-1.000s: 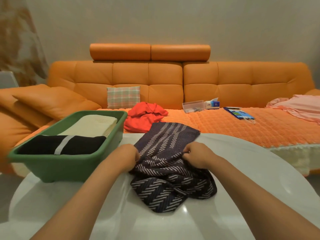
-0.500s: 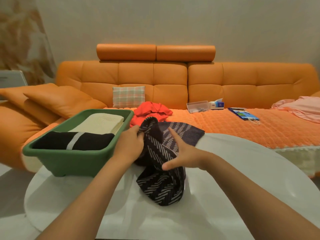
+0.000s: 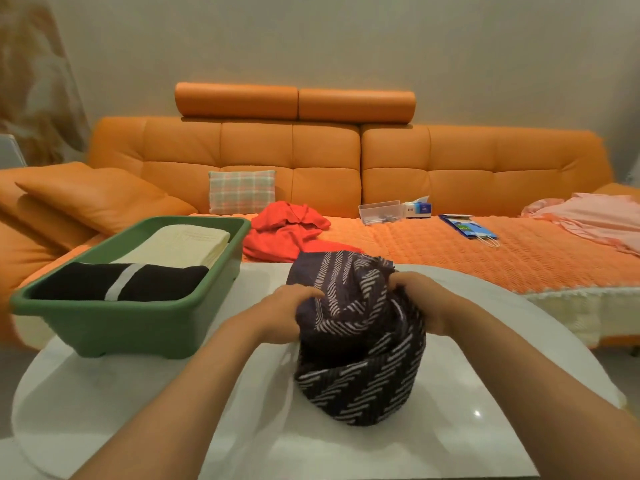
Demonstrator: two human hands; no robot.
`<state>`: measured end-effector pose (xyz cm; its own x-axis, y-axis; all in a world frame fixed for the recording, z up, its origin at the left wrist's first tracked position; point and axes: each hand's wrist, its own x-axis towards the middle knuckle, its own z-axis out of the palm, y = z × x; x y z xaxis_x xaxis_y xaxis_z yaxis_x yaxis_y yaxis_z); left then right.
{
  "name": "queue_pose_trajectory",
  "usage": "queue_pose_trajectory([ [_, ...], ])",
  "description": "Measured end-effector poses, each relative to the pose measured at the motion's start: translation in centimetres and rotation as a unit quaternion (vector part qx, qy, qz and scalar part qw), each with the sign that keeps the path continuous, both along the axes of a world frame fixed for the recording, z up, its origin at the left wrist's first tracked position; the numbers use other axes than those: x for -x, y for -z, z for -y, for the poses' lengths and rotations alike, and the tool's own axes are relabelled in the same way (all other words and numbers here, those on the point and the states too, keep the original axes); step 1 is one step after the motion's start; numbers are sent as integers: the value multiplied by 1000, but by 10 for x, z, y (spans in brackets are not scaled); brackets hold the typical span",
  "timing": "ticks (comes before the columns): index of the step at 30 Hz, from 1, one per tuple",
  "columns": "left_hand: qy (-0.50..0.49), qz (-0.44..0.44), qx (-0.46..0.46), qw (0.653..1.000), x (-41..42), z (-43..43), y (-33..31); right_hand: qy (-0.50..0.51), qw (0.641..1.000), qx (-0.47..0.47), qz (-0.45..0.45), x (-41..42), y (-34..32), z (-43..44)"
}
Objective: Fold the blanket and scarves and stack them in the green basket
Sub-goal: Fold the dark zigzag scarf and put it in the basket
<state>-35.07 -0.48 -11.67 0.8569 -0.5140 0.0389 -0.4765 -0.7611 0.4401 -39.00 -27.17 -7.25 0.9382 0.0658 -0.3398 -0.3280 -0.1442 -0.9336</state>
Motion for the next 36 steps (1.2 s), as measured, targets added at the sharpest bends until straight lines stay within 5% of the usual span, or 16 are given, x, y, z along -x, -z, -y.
queue_pose_trajectory([
  [2, 2, -6, -58, 998, -11, 9, 19, 80, 976, 202, 29, -7, 13, 19],
  [6, 23, 12, -136, 990, -28, 28, 39, 47, 828, 545, 120, -5, 34, 37],
  [12, 39, 70, -99, 992, -39, 41, 43, -114, 797, 503, 313, -1, 37, 7],
  [16, 9, 85, -69, 994, -32, 37, 36, -247, 768, 522, 277, 0, 51, -21],
  [22, 24, 62, -156, 986, -4, 27, 7, -285, 604, 679, 304, 0, 42, -15],
  [24, 58, 41, -182, 981, 11, 36, -5, -247, 581, 718, 292, -2, 39, -3],
  [29, 109, -113, -62, 986, 36, 58, -10, -159, 592, 772, 171, -6, 44, 18],
  [32, 52, -55, 2, 997, 25, 49, -5, -133, 617, 742, 224, 1, 40, 9],
  [34, 27, 52, -63, 996, 9, 35, 2, -137, 674, 658, 306, 5, 36, -4],
  [36, -12, 59, -174, 983, 0, 20, 12, -199, 751, 544, 317, 11, 37, -19],
])
